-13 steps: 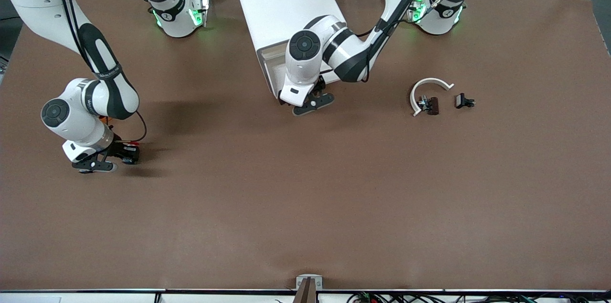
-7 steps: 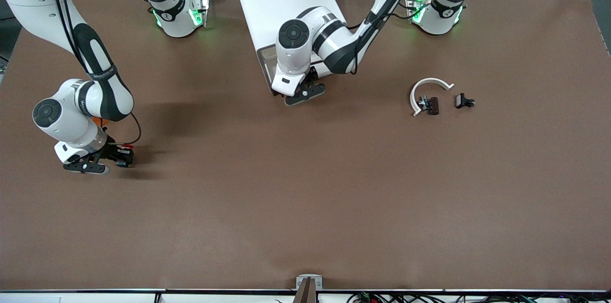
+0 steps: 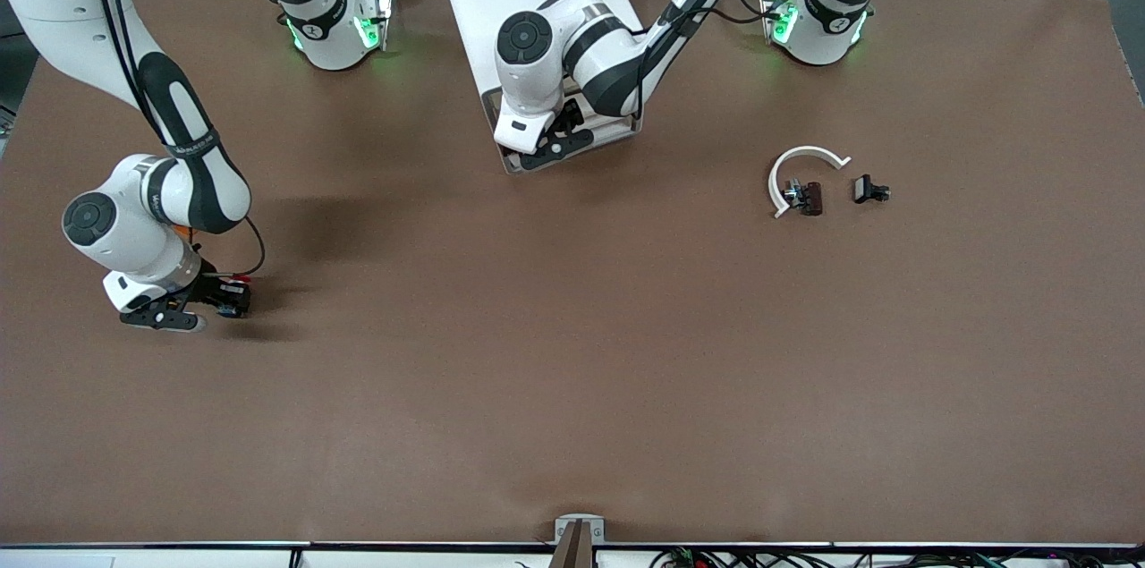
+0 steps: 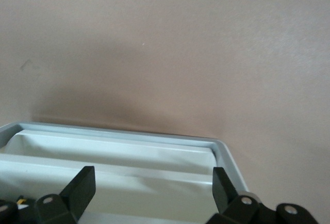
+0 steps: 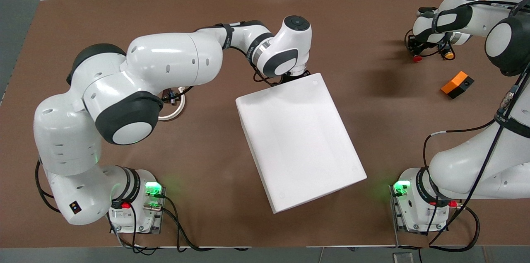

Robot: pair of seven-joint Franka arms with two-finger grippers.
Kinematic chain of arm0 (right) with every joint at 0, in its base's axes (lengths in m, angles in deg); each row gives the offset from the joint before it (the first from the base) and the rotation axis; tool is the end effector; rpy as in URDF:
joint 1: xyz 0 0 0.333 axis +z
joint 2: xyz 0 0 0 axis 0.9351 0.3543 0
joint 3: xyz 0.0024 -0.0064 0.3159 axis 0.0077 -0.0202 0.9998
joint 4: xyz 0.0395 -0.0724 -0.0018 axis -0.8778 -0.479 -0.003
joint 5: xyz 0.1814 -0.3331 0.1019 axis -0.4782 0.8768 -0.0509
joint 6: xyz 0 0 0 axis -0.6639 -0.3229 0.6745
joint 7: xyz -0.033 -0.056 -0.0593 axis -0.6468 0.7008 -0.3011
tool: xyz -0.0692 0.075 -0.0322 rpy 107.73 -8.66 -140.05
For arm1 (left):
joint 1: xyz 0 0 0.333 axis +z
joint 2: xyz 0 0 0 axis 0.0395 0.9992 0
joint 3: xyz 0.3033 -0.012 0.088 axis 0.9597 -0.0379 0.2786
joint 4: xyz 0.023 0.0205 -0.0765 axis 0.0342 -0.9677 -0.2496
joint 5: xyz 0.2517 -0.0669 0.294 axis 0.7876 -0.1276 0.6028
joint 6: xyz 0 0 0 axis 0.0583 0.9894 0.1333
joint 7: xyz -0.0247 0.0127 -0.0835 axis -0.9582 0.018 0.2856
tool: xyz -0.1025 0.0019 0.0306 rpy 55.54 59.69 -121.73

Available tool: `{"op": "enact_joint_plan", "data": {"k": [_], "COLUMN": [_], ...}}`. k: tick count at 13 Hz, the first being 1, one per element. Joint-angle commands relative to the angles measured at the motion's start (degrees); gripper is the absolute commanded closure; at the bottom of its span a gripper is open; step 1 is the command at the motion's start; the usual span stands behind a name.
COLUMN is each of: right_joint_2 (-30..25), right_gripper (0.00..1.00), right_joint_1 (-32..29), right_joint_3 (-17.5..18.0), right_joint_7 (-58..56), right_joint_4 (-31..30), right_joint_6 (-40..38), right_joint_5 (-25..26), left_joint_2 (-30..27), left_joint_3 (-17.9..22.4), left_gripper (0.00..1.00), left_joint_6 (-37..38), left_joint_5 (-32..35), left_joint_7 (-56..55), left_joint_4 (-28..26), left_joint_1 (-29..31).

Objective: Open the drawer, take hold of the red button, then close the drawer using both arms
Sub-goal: 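Place the red button beside the orange button with the right gripper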

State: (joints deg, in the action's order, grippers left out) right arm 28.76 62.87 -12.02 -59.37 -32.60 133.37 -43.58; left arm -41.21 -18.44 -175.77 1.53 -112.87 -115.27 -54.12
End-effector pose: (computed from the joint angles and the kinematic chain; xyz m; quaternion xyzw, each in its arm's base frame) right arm 0.5877 -0.1094 0.1832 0.9978 -0.0470 0.0423 0.0200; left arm 0.3408 -0.5864 0.2824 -0.9755 -0.2055 0.0769 0.0133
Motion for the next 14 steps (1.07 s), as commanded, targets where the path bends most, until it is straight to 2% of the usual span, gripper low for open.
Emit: {"op": "enact_joint_plan", "data": {"k": [1,4,6,9,12,14], "right_joint_2": [1.21,0.33,-1.86,-8.26,-15.56,-20.48], "right_gripper": [0.0,0.0,0.0,0.0,0.0,0.0], "right_joint_1": [-0.47,-0.56,-0.56,-0.39,0.23,0.84], "right_joint_3": [0.72,0.72,0.72,0.81,1.07,1.07], "right_joint_7": [0.64,0.65,0.73,0.82,1.0,1.95], "right_joint_4": [2.18,2.18,3.05,4.28,8.58,9.65], "right_joint_6": [-0.64,-1.43,-7.99,-20.28,-38.73,-44.57], "right_joint_5": [0.66,0.57,0.57,0.31,-0.04,-0.13], "left_joint_2": [0.08,-0.27,-0.27,0.52,1.93,2.54], "left_joint_3": [0.21,0.21,0.21,0.3,1.52,2.06], "left_gripper": [0.0,0.0,0.0,0.0,0.0,0.0], "left_joint_6": [1.68,2.72,3.7,3.61,3.53,3.53], "left_joint_5": [-0.3,-0.3,-0.3,-0.38,-0.12,0.58], "left_joint_7": [-1.89,-3.83,-3.92,-3.57,-2.34,-1.81], "left_joint_4": [0.15,0.24,0.24,1.37,3.4,5.06], "left_joint_1": [-1.71,-2.41,-2.77,-2.42,-1.02,0.74]}}
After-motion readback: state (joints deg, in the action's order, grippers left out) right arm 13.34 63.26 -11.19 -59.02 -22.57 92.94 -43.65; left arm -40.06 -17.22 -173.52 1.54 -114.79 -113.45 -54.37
